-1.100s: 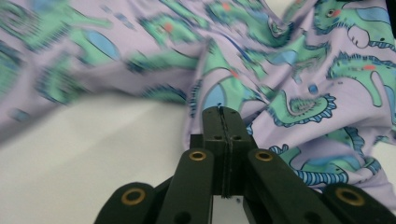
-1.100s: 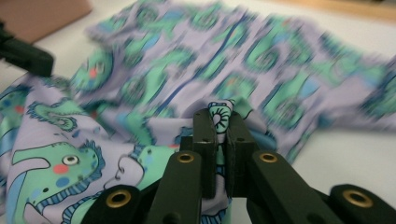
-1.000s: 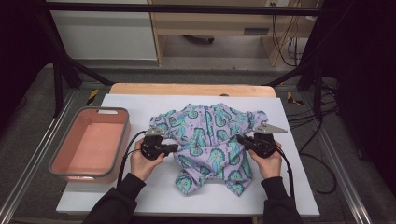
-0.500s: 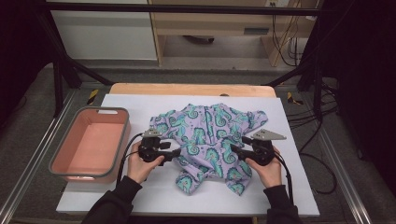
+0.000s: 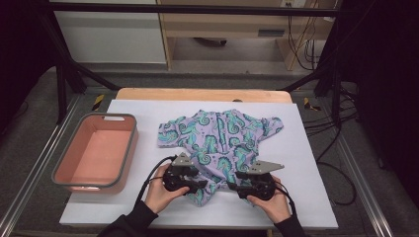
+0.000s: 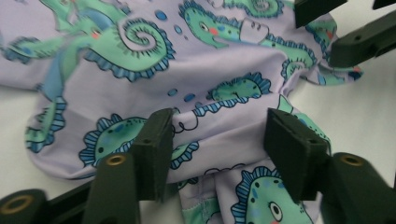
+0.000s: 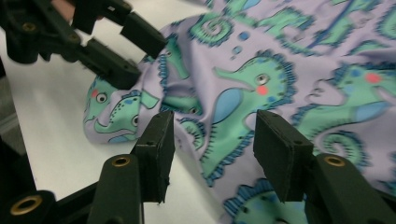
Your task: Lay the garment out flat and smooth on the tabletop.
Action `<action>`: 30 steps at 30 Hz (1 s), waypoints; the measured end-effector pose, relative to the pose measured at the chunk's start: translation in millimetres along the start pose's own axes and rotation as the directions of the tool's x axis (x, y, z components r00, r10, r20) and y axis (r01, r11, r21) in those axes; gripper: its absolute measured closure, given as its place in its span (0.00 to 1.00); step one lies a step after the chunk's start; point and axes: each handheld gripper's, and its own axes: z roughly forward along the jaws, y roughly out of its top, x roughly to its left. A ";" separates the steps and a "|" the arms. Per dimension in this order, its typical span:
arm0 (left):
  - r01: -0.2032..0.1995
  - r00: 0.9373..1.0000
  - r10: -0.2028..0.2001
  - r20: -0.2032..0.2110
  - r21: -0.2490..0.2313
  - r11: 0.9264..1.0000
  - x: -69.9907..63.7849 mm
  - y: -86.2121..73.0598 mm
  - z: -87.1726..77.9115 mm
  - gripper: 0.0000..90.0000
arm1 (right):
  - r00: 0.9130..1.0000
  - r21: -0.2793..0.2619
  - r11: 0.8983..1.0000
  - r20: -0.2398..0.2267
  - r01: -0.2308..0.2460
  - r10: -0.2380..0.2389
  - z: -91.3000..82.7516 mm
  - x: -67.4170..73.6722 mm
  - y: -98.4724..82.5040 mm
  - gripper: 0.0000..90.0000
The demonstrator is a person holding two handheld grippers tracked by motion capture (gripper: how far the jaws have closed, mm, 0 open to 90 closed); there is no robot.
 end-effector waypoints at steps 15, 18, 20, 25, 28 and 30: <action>-0.044 0.999 0.044 0.007 0.048 0.998 2.9 -8.8 5.3 0.99 | 0.998 0.073 0.996 -0.011 0.057 -0.056 15.5 4.5 -4.8 0.97; -0.043 0.999 0.043 0.019 0.029 0.999 2.5 -7.1 0.9 1.00 | 0.999 0.074 0.996 -0.009 0.053 -0.053 12.6 2.8 -4.1 0.98; -0.047 0.999 0.047 0.021 0.012 0.999 2.7 -4.9 -5.5 1.00 | 0.999 0.063 0.997 -0.003 0.045 -0.045 9.4 1.1 -3.0 0.98; -0.036 0.999 0.037 0.011 -0.068 0.997 7.9 2.0 -30.4 1.00 | 0.999 -0.007 1.000 0.029 0.024 -0.023 -6.7 -5.2 7.6 0.98; -0.019 1.000 0.019 -0.005 -0.096 0.995 15.1 1.6 -43.4 1.00 | 0.999 -0.033 0.999 0.047 0.015 -0.013 -10.7 -9.5 18.4 0.98; 0.000 1.000 -0.002 -0.013 -0.094 0.996 20.2 -2.8 -48.3 1.00 | 0.998 -0.038 0.999 0.064 0.005 -0.002 -5.9 -12.6 26.0 0.98</action>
